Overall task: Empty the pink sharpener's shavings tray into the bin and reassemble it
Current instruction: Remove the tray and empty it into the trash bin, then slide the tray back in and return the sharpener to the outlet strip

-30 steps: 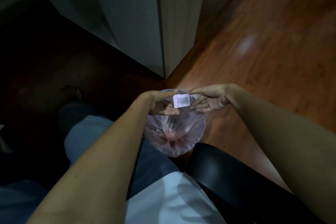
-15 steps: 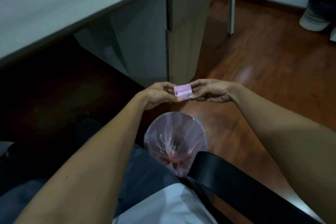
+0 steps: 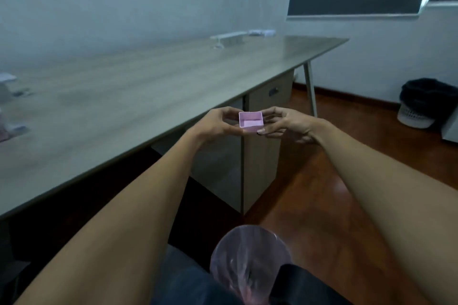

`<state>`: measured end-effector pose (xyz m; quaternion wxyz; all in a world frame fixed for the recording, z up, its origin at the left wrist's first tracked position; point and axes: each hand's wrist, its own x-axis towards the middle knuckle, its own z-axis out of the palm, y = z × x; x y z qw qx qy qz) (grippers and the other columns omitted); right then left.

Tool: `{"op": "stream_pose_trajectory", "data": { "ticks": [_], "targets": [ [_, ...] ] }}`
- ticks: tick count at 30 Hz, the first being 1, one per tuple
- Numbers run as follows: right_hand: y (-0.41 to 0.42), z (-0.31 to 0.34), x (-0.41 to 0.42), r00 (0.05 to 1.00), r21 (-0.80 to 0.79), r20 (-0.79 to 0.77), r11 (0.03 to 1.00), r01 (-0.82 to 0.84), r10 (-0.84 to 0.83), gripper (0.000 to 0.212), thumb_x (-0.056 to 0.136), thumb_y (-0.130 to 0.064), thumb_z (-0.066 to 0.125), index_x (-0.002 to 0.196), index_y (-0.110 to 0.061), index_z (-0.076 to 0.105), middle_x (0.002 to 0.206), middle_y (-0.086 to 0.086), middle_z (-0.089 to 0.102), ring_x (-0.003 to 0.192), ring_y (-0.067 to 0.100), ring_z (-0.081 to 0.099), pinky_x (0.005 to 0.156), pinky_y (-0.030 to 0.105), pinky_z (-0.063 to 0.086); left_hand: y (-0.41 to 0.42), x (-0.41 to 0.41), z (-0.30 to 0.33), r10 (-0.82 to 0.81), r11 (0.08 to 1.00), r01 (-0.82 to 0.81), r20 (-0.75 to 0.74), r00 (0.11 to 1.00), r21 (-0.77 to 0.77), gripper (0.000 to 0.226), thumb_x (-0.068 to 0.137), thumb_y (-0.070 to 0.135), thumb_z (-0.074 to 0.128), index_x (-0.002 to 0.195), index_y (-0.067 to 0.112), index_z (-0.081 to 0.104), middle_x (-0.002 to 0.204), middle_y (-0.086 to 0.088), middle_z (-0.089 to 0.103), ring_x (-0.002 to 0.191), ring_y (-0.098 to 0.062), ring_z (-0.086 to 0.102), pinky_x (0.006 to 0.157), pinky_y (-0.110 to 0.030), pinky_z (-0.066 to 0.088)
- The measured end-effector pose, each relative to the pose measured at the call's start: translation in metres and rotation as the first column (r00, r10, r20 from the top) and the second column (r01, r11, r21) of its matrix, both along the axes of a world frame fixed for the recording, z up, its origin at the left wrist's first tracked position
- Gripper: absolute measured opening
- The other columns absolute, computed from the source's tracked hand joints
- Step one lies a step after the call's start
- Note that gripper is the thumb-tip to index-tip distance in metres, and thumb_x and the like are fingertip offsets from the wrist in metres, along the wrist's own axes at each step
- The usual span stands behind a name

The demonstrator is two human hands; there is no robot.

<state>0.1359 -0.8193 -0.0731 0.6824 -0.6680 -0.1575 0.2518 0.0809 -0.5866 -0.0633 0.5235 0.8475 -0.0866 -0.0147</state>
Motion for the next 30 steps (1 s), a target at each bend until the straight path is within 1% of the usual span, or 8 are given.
{"op": "stream_pose_trajectory", "data": {
  "ticks": [3,9,14,16,22,24,27,30],
  "targets": [
    [0.017,0.034,0.004,0.998,0.006,0.064,1.000,-0.015,0.014,0.049,0.074,0.022,0.070,0.110,-0.011,0.064,0.107,0.009,0.071,0.092,0.016,0.074,0.077,0.025,0.062,0.018,-0.001,0.036,0.021,0.999,-0.022,0.070,0.997,0.027,0.057,0.073,0.016,0.088,0.127,0.015,0.070,0.120,-0.002,0.075,0.114,-0.019,0.070,0.105,-0.040,0.052],
    [0.076,0.089,0.008,0.985,0.030,0.140,0.994,-0.104,0.099,0.052,0.076,0.020,0.071,0.118,-0.009,0.062,0.120,0.014,0.069,0.109,0.024,0.070,0.093,0.033,0.056,0.070,-0.016,0.091,0.084,0.996,-0.082,0.099,0.992,-0.024,0.052,0.076,0.005,0.084,0.125,0.010,0.068,0.122,-0.010,0.073,0.114,-0.026,0.070,0.103,-0.037,0.053],
    [0.156,0.126,0.006,0.955,0.009,0.225,0.979,-0.203,0.195,0.050,0.079,0.017,0.072,0.120,-0.010,0.062,0.119,0.010,0.070,0.106,0.019,0.071,0.086,0.029,0.056,0.134,-0.045,0.126,0.214,0.977,-0.212,0.154,0.965,-0.031,0.058,0.078,0.006,0.084,0.133,0.005,0.062,0.122,-0.012,0.071,0.109,-0.020,0.069,0.080,-0.018,0.057],
    [0.174,0.134,0.002,0.943,0.020,0.255,0.973,-0.228,0.216,0.052,0.079,0.016,0.073,0.123,-0.008,0.062,0.118,0.009,0.071,0.105,0.019,0.071,0.086,0.030,0.057,0.149,-0.052,0.134,0.236,0.972,-0.236,0.168,0.957,-0.022,0.061,0.077,0.010,0.086,0.133,0.007,0.062,0.121,-0.011,0.071,0.112,-0.020,0.068,0.079,-0.018,0.055],
    [0.270,0.162,-0.009,0.875,0.004,0.341,0.930,-0.368,0.344,0.052,0.082,0.014,0.071,0.129,-0.006,0.061,0.115,0.008,0.074,0.097,0.019,0.073,0.087,0.031,0.055,0.224,-0.089,0.154,0.415,0.908,-0.415,0.222,0.883,-0.045,0.056,0.074,0.013,0.089,0.125,0.008,0.066,0.116,-0.012,0.073,0.106,-0.019,0.070,0.088,-0.027,0.053],
    [0.308,0.169,-0.013,0.845,-0.010,0.355,0.906,-0.423,0.399,0.052,0.082,0.012,0.072,0.129,-0.007,0.062,0.114,0.007,0.075,0.097,0.019,0.073,0.091,0.033,0.054,0.250,-0.107,0.162,0.477,0.875,-0.481,0.245,0.844,-0.048,0.055,0.075,0.012,0.088,0.125,0.008,0.065,0.114,-0.011,0.074,0.099,-0.016,0.071,0.087,-0.025,0.055],
    [0.337,0.177,-0.017,0.821,-0.003,0.390,0.892,-0.452,0.417,0.056,0.080,0.008,0.076,0.132,-0.007,0.062,0.121,0.011,0.074,0.100,0.020,0.072,0.094,0.035,0.052,0.268,-0.122,0.173,0.510,0.852,-0.524,0.267,0.818,-0.023,0.053,0.077,0.014,0.086,0.124,0.007,0.064,0.105,-0.004,0.075,0.085,-0.005,0.071,0.071,-0.012,0.053],
    [0.387,0.181,-0.033,0.785,-0.001,0.417,0.864,-0.503,0.457,0.055,0.079,0.005,0.078,0.130,-0.010,0.065,0.124,0.011,0.074,0.102,0.019,0.071,0.096,0.036,0.051,0.305,-0.150,0.181,0.589,0.794,-0.607,0.290,0.754,-0.032,0.056,0.077,0.018,0.087,0.126,0.005,0.063,0.103,-0.002,0.075,0.085,-0.005,0.072,0.079,-0.017,0.057]
  ]
}}
